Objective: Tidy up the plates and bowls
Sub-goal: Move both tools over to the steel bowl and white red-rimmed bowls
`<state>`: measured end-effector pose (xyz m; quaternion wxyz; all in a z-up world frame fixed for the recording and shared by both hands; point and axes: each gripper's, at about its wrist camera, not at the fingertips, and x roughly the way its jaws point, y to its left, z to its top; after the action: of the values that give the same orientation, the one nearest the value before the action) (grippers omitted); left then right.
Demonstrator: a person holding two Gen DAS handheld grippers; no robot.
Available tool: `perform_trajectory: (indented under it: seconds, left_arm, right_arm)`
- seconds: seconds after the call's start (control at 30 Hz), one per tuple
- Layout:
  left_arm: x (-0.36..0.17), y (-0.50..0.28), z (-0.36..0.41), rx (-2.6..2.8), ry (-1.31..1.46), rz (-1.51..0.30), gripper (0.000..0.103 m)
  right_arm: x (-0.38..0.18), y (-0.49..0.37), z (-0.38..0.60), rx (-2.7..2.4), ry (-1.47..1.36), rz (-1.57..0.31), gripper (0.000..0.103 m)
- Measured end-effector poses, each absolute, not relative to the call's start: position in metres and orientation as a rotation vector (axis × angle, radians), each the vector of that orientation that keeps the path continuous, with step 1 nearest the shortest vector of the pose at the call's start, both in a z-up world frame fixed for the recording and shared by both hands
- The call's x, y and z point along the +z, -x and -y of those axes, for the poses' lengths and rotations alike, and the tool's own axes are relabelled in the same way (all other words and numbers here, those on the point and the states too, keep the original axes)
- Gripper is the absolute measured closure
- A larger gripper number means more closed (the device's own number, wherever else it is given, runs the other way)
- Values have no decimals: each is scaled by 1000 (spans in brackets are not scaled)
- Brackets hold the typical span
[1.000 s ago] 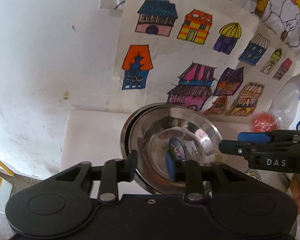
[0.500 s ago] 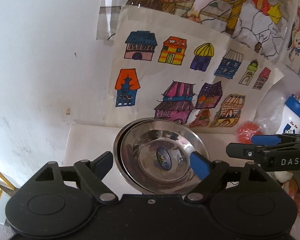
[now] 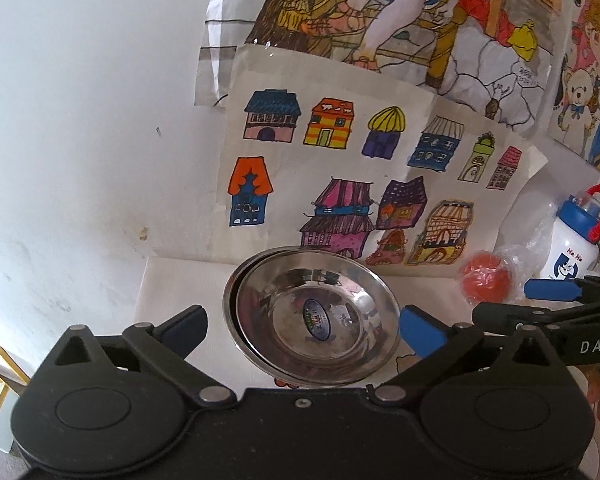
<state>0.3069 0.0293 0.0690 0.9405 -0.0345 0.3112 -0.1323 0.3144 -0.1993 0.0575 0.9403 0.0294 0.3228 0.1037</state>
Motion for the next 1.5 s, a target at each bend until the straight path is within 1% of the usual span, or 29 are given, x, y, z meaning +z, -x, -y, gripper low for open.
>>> perform_trajectory:
  seconds: [0.5, 0.7, 1.2, 1.5]
  left_arm:
    - [74, -260, -15, -257, 49, -512, 1]
    - [73, -252, -13, -249, 46, -483, 1]
    - [68, -243, -15, -239, 47, -471, 1]
    - [64, -227, -8, -292, 42, -488, 1]
  right_arm:
    - [67, -269, 205, 203, -17, -558, 0]
    - [69, -261, 204, 197, 11, -528, 0]
    - [69, -251, 208, 208, 33, -507, 0]
    - [73, -214, 233, 272, 94, -513, 0]
